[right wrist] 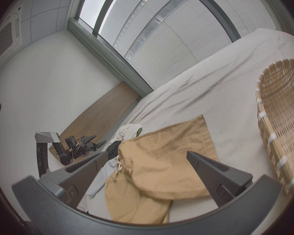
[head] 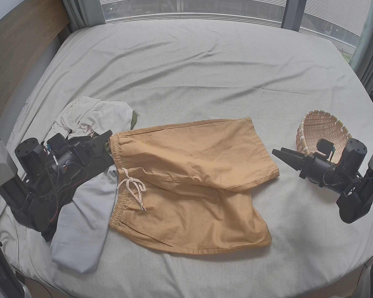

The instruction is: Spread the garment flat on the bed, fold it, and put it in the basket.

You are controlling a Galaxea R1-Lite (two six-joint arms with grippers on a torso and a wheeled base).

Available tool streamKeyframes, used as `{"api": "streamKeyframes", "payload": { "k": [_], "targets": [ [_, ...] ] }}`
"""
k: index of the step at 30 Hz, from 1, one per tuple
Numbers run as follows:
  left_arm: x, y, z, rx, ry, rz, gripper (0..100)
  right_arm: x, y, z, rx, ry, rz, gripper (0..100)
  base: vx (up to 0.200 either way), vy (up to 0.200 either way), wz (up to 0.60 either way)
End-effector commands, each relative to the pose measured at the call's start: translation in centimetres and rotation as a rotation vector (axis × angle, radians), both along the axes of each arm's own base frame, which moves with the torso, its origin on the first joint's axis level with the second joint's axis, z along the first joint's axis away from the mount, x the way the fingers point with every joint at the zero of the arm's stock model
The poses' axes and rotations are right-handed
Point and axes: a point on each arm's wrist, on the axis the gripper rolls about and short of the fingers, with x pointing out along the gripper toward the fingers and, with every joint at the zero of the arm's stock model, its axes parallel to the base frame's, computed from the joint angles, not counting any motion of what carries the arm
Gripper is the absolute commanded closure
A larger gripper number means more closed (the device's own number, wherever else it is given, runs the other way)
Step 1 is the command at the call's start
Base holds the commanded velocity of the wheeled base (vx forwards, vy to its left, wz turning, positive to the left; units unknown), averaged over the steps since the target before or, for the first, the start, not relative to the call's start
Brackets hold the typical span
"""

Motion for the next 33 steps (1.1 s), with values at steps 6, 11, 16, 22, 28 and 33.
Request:
{"api": "streamKeyframes", "payload": {
  "k": [6, 11, 16, 22, 28, 33],
  "targets": [
    [-3.9, 0.3, -0.3, 0.065, 0.028, -0.098, 0, -3.7, 0.1, -4.5, -0.154, 0.103, 0.036, 0, 0.0, 0.0, 0.0],
    [-3.7, -0.1, -1.2, 0.078, 0.055, -0.113, 0, -3.7, 0.0, -5.5, -0.173, 0.126, 0.042, 0, 0.0, 0.0, 0.0],
    [-3.4, -0.5, -2.1, 0.101, 0.068, -0.129, 0, -3.7, 0.1, -5.8, -0.173, 0.139, 0.048, 0, 0.0, 0.0, 0.0],
    [-3.6, -1.6, -3.0, 0.119, 0.091, -0.166, 0, -3.3, 0.4, -7.6, -0.182, 0.188, 0.06, 0, 0.0, 0.0, 0.0],
    [-3.9, -2.1, -3.1, 0.121, 0.1, -0.185, 0, -3.3, 0.4, -7.9, -0.183, 0.199, 0.063, 0, 0.0, 0.0, 0.0],
    [-4.0, -2.1, -3.2, 0.121, 0.103, -0.187, 0, -2.9, 1.4, -8.8, -0.19, 0.216, 0.092, 0, 0.0, 0.0, 0.0]
  ]
}}
